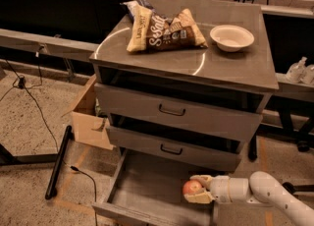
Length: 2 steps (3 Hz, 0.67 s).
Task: Pick apple from bottom drawer and place on counter
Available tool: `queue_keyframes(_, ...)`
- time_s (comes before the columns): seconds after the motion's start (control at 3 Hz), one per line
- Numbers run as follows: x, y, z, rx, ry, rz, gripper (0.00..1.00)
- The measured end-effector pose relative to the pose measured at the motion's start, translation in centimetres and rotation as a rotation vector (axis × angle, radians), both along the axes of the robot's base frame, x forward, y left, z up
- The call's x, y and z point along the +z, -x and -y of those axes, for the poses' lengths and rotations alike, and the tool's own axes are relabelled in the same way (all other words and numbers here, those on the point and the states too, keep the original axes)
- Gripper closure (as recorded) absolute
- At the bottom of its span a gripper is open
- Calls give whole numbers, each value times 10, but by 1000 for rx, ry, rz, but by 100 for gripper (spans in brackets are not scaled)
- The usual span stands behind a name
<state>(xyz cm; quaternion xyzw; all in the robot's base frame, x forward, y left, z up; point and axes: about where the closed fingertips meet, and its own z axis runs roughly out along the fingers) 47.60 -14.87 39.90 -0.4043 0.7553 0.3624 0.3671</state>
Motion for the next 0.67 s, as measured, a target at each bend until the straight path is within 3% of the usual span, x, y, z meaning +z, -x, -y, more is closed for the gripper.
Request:
queue_keyframes(0.33,37,11,13,11,-55,46,100)
queue_keyframes(0.67,99,30,28,20,-141,113,100)
